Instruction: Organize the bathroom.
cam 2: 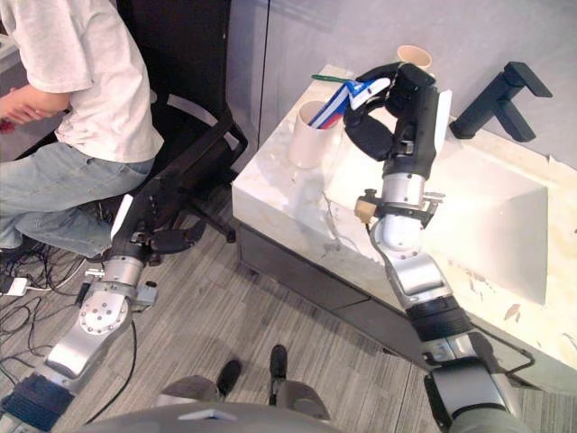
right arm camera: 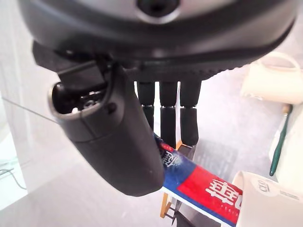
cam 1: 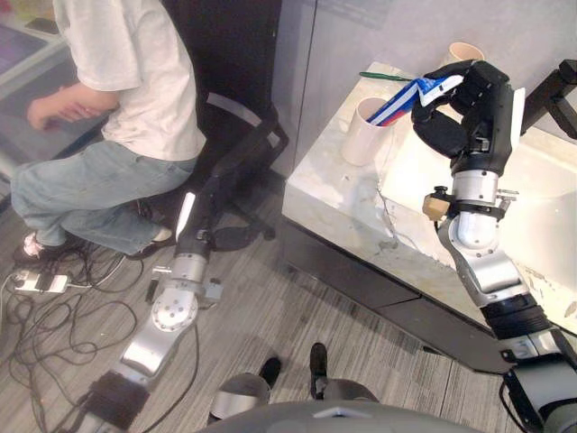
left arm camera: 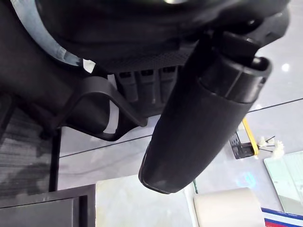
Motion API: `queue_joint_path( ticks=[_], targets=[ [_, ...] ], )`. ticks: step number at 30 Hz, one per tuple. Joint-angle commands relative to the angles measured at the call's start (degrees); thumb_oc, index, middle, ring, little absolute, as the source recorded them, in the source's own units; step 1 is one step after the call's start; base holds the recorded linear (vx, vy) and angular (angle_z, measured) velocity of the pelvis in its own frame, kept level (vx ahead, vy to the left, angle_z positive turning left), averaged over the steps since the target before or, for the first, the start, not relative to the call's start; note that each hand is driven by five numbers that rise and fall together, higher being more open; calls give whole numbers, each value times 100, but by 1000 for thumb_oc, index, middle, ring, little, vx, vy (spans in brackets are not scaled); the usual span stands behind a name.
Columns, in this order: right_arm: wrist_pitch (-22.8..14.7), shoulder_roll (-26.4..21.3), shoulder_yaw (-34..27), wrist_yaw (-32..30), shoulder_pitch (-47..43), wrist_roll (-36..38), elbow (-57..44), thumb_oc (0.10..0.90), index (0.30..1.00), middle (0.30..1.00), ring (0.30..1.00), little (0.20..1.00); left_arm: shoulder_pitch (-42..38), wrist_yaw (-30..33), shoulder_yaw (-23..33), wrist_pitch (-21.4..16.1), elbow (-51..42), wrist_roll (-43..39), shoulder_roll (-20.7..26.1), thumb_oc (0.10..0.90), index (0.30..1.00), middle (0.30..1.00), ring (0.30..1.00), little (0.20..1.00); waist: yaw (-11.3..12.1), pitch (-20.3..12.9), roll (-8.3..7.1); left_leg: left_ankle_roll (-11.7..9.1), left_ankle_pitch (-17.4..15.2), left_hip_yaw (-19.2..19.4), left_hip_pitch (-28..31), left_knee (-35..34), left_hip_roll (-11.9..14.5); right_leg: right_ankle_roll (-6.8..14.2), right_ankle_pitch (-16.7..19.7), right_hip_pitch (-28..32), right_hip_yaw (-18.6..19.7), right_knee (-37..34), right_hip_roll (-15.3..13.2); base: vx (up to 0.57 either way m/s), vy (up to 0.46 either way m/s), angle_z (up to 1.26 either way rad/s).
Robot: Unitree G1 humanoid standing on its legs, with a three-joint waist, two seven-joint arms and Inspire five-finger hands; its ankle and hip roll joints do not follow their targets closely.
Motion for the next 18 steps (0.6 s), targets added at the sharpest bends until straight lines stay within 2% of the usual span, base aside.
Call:
queue_joint_path(
  ticks=[1,2,3,4,5,10,18],
  targets=[
    [-560,-102,-344,-83,-235,74,-301,400,300,300,300,300,-236,43,122,-438,-526,318,-20,800,900,900,900,900,-19,-644,-36,319,-505,628,-264,196,-27,307,-395,57,-386,272,-30,51,-22,2],
    [-538,-78,-333,-63,-222,75,-256,400,300,300,300,300,-227,36,126,-439,-529,316,-13,800,900,900,900,900,-12,-637,-34,321,-502,629,-269,201,-26,303,-400,66,-392,272,-30,54,-26,3],
    [-481,-38,-314,4,-203,142,-182,560,540,540,540,540,-207,22,126,-455,-532,320,-14,800,900,900,900,900,2,-623,-30,321,-490,628,-275,204,-22,295,-408,83,-411,275,-29,40,-21,3],
    [-464,-27,-311,15,-199,143,-164,653,679,679,679,679,-201,15,128,-461,-536,325,-12,800,900,900,900,900,5,-619,-31,320,-487,629,-275,203,-19,292,-411,88,-419,276,-27,36,-23,5],
    [-415,-22,-302,52,-197,160,-129,800,900,900,900,900,-195,7,128,-465,-545,318,-5,800,900,900,900,900,8,-607,-33,317,-478,629,-273,197,-11,284,-421,99,-439,281,-25,22,-19,6],
    [12,-53,-318,129,-149,276,5,800,900,900,900,900,-189,-29,143,-488,-495,231,5,800,900,900,900,900,-3,-594,-52,297,-481,644,-246,175,3,284,-436,167,-505,239,-32,7,-7,4],
    [325,-64,-369,179,-82,389,96,800,900,900,900,900,-202,166,41,-186,-276,162,-107,800,900,900,900,900,-78,-588,-66,305,-492,734,-246,201,-1,281,-413,155,-424,237,-12,-19,14,-2]
  ],
)
